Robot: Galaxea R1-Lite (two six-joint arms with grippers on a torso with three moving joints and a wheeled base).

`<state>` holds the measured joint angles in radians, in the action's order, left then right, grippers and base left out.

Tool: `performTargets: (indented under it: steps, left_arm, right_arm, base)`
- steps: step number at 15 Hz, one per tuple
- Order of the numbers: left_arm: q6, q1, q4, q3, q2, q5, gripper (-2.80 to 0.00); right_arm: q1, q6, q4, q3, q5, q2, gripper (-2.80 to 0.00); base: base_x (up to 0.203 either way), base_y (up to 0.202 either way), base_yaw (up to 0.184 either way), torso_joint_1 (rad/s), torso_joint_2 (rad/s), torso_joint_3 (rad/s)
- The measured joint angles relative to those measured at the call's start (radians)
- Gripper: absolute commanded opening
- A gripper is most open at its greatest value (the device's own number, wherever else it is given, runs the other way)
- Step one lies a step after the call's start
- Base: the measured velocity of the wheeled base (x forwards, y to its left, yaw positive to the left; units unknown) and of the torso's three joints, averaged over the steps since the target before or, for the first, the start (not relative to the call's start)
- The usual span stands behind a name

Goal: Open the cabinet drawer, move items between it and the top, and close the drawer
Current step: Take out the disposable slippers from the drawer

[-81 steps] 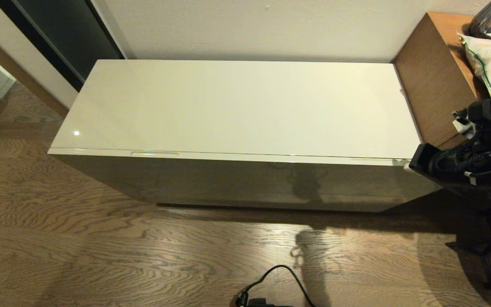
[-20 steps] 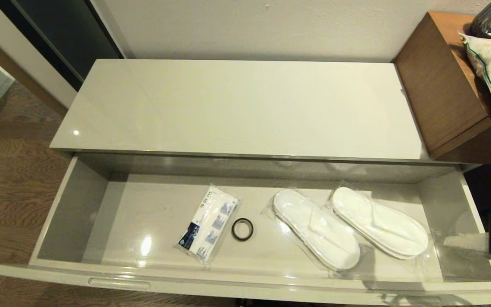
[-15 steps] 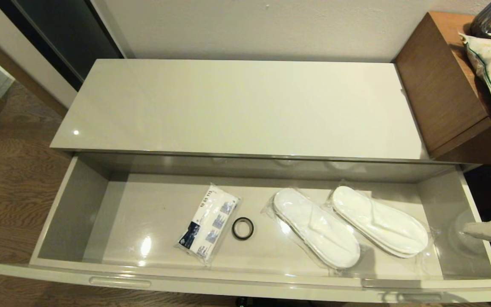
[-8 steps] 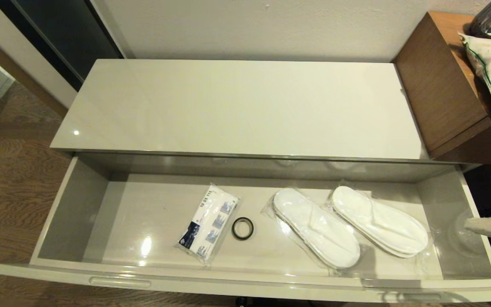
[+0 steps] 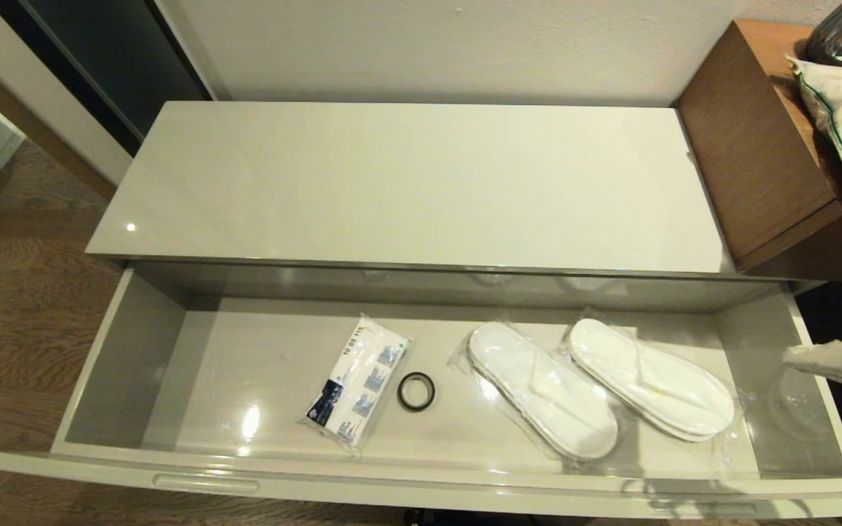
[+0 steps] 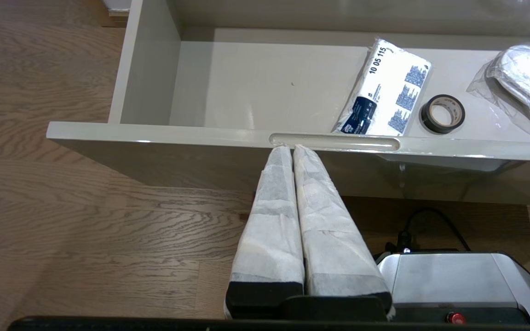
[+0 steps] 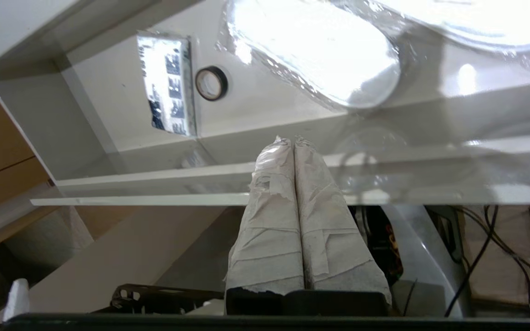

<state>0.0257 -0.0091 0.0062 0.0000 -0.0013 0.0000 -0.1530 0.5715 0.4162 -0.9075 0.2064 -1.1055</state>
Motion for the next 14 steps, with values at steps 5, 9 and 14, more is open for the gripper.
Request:
performTargets:
  steps: [5,9,14]
  left_arm:
    - [0.0,0.0,0.0,0.0,0.0,0.0,-2.8]
    - [0.0,0.0,0.0,0.0,0.0,0.0,-2.8]
    - [0.0,0.0,0.0,0.0,0.0,0.0,-2.8]
  right_arm:
    - [-0.006,0.002,0.0,-0.073,0.01,-0.063,-2.8]
    - [-0.047,0.024,0.0,-0.111,0.022,-0.088,-2.8]
    - [-0.075,0.079,0.006,-0.224,0.021,-0.148,-2.8]
  base:
    - [0.0,0.0,0.0,0.0,0.0,0.0]
    - [0.0,0.0,0.0,0.0,0.0,0.0]
    - [0.0,0.0,0.0,0.0,0.0,0.0]
